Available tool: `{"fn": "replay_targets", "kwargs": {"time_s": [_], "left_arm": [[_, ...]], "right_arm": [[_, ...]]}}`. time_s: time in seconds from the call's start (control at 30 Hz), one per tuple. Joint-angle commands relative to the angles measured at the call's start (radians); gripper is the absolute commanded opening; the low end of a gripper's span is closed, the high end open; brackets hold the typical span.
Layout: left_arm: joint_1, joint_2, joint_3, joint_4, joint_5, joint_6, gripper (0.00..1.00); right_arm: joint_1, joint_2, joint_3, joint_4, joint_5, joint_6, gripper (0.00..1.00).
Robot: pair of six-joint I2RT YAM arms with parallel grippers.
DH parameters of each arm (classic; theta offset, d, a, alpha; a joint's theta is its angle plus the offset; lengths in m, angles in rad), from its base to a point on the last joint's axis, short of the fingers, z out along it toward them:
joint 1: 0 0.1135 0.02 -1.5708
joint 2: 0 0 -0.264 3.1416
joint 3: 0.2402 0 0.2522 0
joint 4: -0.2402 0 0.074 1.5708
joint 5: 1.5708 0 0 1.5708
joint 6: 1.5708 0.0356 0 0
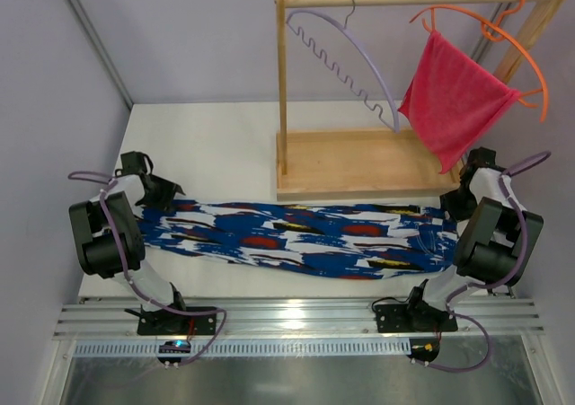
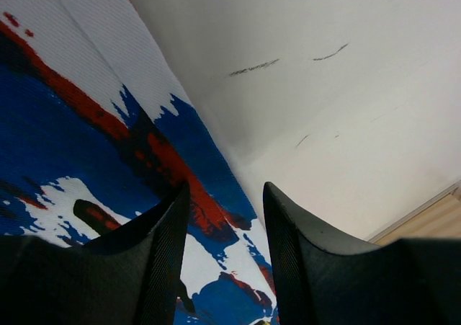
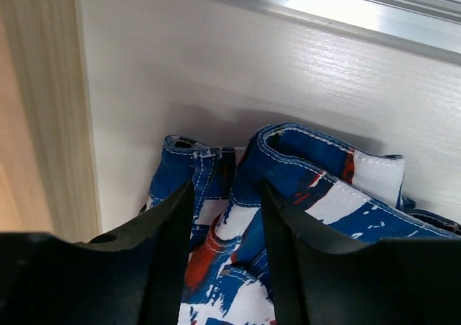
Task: Place the trousers on the hanger
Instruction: Fold the trousers
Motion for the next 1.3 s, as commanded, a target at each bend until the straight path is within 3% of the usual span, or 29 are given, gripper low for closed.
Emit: {"fn": "replay_targets", "kwargs": {"time_s": [0.0,0.03,0.07,0.1,0.27,0.33,0.43,0.47,0.5,0.53,0.57,0.63,0.9,1.07,1.27], "left_arm": [[-0.009,0.036,-0.049,0.066,-0.077,-0.061,0.47],[-0.009,0.037,-0.058,0.076,-0.079,-0.072,0.47],[-0.009,0.045,-0.067,0.084,-0.082,-0.086,0.47],[-0.009,0.052,-0.072,0.090,-0.082,-0.089,0.47],[-0.009,0.129,-0.029,0.049,-0.091,-0.069,0.46],[-0.011,0.137,-0.015,0.038,-0.103,-0.057,0.45],[-0.011,0.115,-0.026,0.055,-0.105,-0.072,0.45],[-0.011,0.111,-0.026,0.054,-0.104,-0.075,0.45],[-0.011,0.100,-0.027,0.058,-0.101,-0.081,0.45],[-0.009,0.095,-0.030,0.061,-0.101,-0.083,0.45],[-0.011,0.095,-0.030,0.061,-0.101,-0.084,0.45],[-0.011,0.100,-0.029,0.063,-0.097,-0.087,0.45],[-0.011,0.109,-0.050,0.083,-0.056,-0.078,0.45],[-0.012,0.089,-0.096,0.167,-0.010,-0.127,0.44],[-0.031,0.098,-0.078,0.146,-0.042,-0.107,0.44]], "right_arm": [[-0.002,-0.006,0.054,-0.035,0.052,-0.007,0.43],[-0.001,-0.018,0.062,-0.035,0.059,-0.015,0.21],[-0.001,-0.033,0.068,-0.037,0.056,-0.025,0.09],[-0.001,-0.048,0.078,-0.044,0.060,-0.036,0.04],[0.015,-0.212,0.059,-0.009,0.081,-0.048,0.04],[0.019,-0.242,0.016,0.055,0.054,-0.061,0.04],[0.019,-0.242,0.011,-0.001,0.040,-0.035,0.04],[0.019,-0.233,0.028,-0.047,0.037,-0.023,0.04],[0.021,-0.227,0.040,-0.076,0.027,-0.004,0.13],[0.019,-0.223,0.049,-0.098,0.011,0.028,0.25],[0.019,-0.216,0.060,-0.115,-0.017,0.034,0.44],[0.024,-0.207,0.063,-0.114,-0.080,0.060,0.52],[0.050,-0.069,0.111,-0.224,-0.042,0.240,0.56],[0.059,0.071,0.170,-0.345,0.009,0.313,0.54],[0.061,0.131,0.152,-0.330,0.004,0.350,0.48]]}}
